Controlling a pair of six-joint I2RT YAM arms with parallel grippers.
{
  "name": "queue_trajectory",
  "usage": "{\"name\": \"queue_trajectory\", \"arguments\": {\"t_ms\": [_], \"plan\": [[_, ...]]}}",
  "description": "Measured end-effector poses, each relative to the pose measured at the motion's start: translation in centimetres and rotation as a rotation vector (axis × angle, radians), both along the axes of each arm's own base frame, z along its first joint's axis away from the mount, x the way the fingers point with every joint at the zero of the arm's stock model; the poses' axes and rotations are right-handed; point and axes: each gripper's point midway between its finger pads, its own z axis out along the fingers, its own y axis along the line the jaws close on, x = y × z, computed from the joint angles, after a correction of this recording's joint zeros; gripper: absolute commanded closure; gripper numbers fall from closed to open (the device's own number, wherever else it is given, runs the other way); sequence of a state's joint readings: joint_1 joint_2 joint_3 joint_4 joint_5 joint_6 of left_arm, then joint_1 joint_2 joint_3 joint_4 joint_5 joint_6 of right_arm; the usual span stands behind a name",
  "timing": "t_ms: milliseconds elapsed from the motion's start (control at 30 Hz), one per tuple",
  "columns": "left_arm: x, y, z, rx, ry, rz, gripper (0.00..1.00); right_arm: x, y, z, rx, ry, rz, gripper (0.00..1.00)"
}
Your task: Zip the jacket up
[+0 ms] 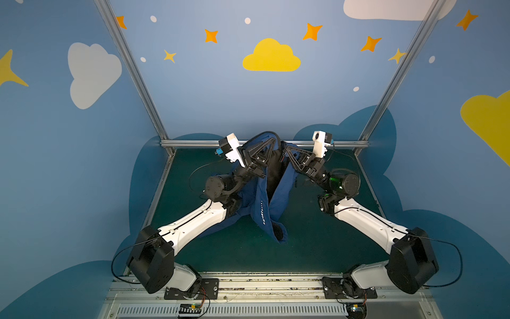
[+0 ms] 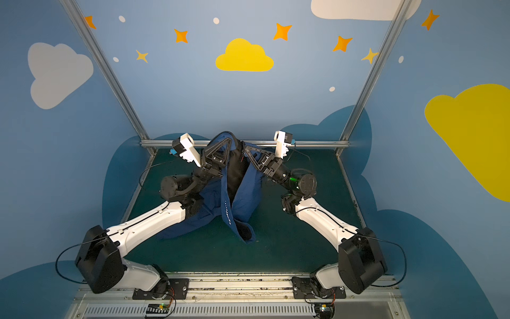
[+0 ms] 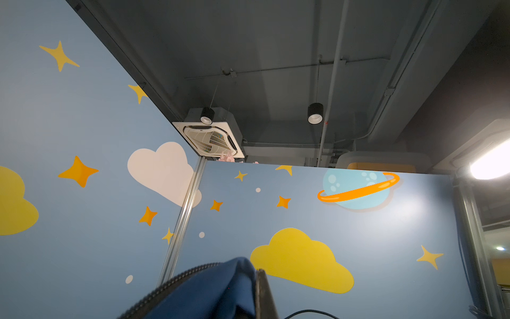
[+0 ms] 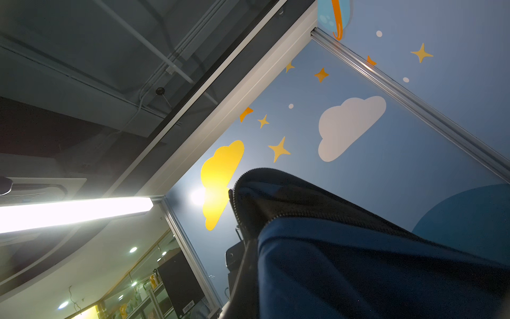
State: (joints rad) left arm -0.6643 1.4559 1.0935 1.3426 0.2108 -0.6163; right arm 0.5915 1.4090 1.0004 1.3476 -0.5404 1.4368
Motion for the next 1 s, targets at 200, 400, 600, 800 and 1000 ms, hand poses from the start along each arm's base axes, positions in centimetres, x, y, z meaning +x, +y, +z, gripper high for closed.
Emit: {"name": "queue_trajectory", "arguments": {"t_ms": [200, 400, 600, 800, 1000], "plan": [[-0.1, -0.4, 0.2, 0.000, -0.007, -0.008, 0.97, -0.2, -0.2, 0.5, 0.012, -0.004, -0.001, 1.00], [-0.3, -0.5, 0.3, -0.003, -0.011, -0.011, 0.97, -0.7, -0.5, 1.4, 0.027, -0.020, 0.001, 1.00], [-0.3, -0.5, 0.3, -0.002, -0.013, -0.010, 0.97, -1.0, -0.5, 1.7, 0.033, -0.022, 0.010, 1.00], [-0.5, -0.8, 0.4, -0.004, -0.016, -0.020, 0.97, -1.2, -0.4, 1.9, 0.039, -0.018, 0.018, 1.00], [-0.6, -0.9, 0.6, -0.006, -0.018, -0.022, 0.97, -1.2, -0.4, 2.0, 0.042, -0.018, 0.018, 1.00]]}}
